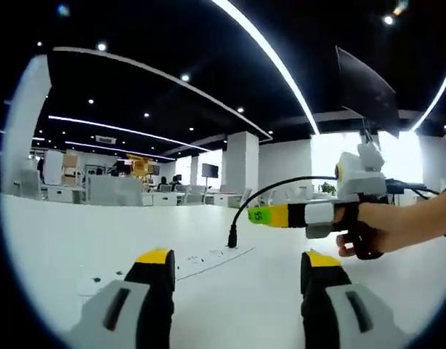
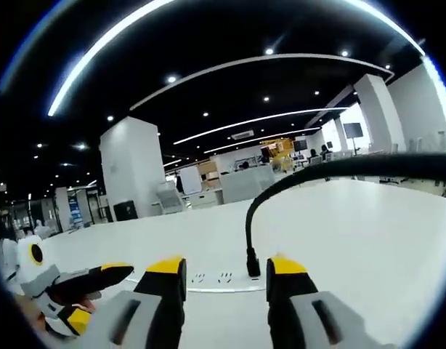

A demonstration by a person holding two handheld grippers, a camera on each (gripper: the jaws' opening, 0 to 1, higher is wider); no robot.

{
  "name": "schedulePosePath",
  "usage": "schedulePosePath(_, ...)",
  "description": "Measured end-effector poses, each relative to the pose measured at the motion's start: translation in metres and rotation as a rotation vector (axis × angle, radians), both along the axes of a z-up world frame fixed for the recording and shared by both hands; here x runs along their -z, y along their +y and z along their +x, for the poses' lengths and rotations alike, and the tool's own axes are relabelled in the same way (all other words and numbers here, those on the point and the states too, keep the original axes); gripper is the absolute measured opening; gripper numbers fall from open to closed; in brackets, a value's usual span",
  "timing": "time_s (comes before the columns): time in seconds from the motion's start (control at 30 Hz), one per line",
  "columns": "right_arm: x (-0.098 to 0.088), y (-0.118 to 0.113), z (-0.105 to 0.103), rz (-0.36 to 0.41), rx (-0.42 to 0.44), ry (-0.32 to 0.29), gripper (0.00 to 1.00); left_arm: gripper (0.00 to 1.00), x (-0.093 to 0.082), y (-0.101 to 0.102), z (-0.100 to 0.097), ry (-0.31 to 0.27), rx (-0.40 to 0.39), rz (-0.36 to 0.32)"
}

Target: Find the data cable on the table. Grasp the USB connector end of the cable and insert it into the USB port on the table

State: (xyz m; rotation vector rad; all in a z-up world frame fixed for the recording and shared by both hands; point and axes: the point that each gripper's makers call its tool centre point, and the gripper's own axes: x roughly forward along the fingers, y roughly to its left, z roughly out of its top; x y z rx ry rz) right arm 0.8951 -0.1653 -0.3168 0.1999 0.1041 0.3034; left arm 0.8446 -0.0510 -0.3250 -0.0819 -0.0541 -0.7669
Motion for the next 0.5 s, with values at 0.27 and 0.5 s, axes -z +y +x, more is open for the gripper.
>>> schedulePosePath(0.27,-0.009,-0.002,-0.038,0.026,0.01,-0.019,0.44,0.7,-0.011,0.016,-0.022,-0.005,-0.047,-0.062)
schedulePosePath(0.5,-0.021,0.002,-0.081,0.032,-0.01,-0.058,0.44,0.74,-0.018,0.021,-0.05,-0.036,-0.05,-0.064)
